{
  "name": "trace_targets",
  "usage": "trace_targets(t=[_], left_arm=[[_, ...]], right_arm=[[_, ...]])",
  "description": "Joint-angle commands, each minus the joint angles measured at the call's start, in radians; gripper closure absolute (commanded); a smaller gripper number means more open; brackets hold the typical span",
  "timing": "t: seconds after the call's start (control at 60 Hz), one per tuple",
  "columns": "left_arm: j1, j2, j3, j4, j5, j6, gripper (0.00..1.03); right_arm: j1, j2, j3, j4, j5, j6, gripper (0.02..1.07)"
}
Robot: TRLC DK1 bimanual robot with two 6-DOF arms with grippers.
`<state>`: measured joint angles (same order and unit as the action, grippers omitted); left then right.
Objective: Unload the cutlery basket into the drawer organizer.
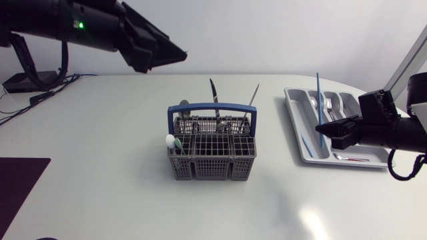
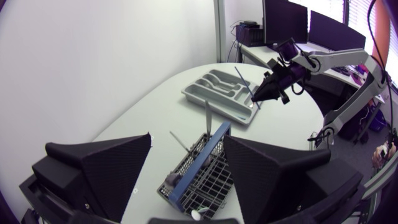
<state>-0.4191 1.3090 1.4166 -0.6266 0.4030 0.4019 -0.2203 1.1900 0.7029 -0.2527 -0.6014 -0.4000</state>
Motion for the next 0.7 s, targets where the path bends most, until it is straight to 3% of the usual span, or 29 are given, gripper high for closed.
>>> trace_targets(t=[0.0,0.167,0.383,0.533,0.683], left_arm=[[0.029,-0.019,-0.067,0.001,-0.032,0.048,0.08],[0.069,-0.051,-0.157,-0.007,-0.081,0.086,0.09],[0.086,-0.105,-0.280,-0.004,-0.167,0.166,0.09],[0.091,-0.128,-0.327,-0.005,-0.214,0.141,0.09],[0.083,-0.125,-0.334,-0.061,-0.214,0.034,0.09]], right_arm=[[-0.013,0.099,0.064,0.020,0.045,0.053,1.02],[0.016,0.263,0.161,0.036,0.204,0.135,1.02],[0.053,0.457,0.270,0.030,0.308,0.225,1.02],[0.073,0.550,0.328,0.000,0.365,0.267,1.02],[0.082,0.632,0.372,-0.030,0.384,0.277,1.01]])
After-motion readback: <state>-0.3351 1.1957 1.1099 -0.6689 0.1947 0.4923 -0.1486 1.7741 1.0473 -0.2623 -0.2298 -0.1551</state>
